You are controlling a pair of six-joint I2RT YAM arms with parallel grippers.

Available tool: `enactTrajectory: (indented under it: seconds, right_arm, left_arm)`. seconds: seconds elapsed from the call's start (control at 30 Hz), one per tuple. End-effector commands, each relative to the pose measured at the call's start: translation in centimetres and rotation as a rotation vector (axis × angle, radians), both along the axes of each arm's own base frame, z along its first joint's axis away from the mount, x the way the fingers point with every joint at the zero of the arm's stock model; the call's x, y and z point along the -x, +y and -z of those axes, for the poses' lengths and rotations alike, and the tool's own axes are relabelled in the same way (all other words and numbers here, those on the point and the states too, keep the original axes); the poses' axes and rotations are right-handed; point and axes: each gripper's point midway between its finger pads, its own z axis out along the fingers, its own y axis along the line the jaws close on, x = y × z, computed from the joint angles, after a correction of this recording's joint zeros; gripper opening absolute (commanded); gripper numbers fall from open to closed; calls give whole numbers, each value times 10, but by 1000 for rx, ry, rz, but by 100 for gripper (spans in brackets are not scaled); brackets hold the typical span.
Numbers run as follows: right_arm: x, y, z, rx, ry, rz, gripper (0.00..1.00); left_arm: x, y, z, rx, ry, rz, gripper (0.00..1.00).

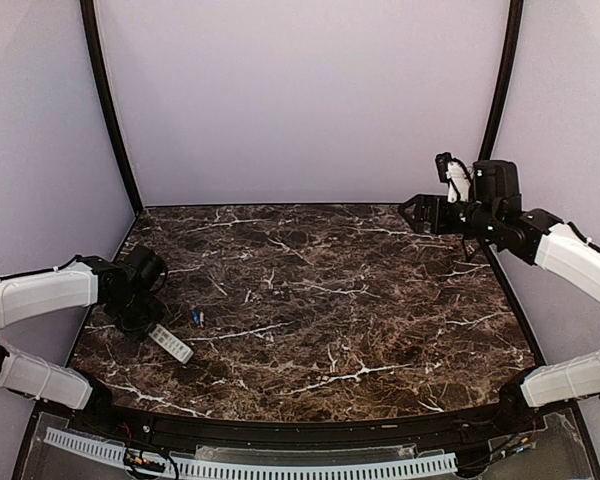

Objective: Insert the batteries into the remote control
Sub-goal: Pick up the remote control from the center of the board, then pass from the left arm to the right

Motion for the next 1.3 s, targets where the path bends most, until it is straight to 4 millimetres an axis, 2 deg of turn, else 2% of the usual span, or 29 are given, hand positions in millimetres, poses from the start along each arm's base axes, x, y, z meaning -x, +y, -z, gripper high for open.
enactTrajectory:
  seconds: [0.0,0.07,0.1,0.13,0.17,0.2,0.23,0.27,0.3,0.33,0.43,0.47,0.5,0.53,0.57,0.6,0.63,0.8,0.93,1.27]
  right_arm:
    - [14,28,-39,-38,-62,-179,99]
    - [28,47,-56,-69,-91,-315,99]
    - [37,58,-63,-86,-105,-391,98]
    - [47,69,-72,-101,-124,-463,98]
    - [56,80,-80,-110,-150,-533,99]
    - [65,91,-87,-114,-171,-589,99]
    - [73,102,-94,-115,-193,-645,99]
    - [81,113,-99,-111,-213,-693,99]
    - [89,126,-104,-108,-229,-742,99]
    - [98,138,-108,-104,-248,-792,98]
    - [119,171,-115,-95,-293,-921,99]
    - [124,182,-115,-96,-300,-960,99]
    - [130,191,-116,-105,-303,-1000,99]
    - [134,199,-115,-112,-298,-1034,99]
    - [137,206,-113,-117,-292,-1057,99]
    - [137,212,-109,-116,-283,-1069,98]
    - [136,218,-106,-113,-273,-1077,98]
    - [146,232,-99,-162,-258,-1160,96]
    - [150,239,-95,-203,-270,-1198,92]
    - [153,251,-82,-237,-242,-1248,67]
  left_arm:
    - [-50,-28,-71,-41,-296,195,0]
    - [-76,-45,-119,-115,-499,311,0]
    - [-81,-62,-140,-167,-574,441,0]
    - [-95,-77,-171,-177,-715,478,0]
    - [-96,-97,-189,-240,-788,623,0]
    - [-105,-118,-226,-217,-958,664,0]
    - [-102,-137,-242,-281,-1028,793,0]
    - [-101,-160,-272,-236,-1172,849,0]
    - [-97,-173,-288,-267,-1243,928,0]
    - [-90,-196,-306,-214,-1345,1013,0]
    - [-70,-235,-345,-165,-1551,1212,0]
    - [-57,-251,-355,-110,-1636,1291,0]
    - [-49,-255,-371,-97,-1724,1305,0]
    - [-39,-267,-372,-49,-1766,1375,0]
    - [-32,-268,-385,-26,-1840,1376,0]
    - [-24,-278,-383,20,-1869,1434,0]
    - [-17,-279,-393,45,-1925,1432,0]
    - [4,-297,-396,183,-2001,1533,0]
    - [10,-299,-399,248,-2036,1531,0]
    - [16,-299,-403,323,-2068,1510,0]
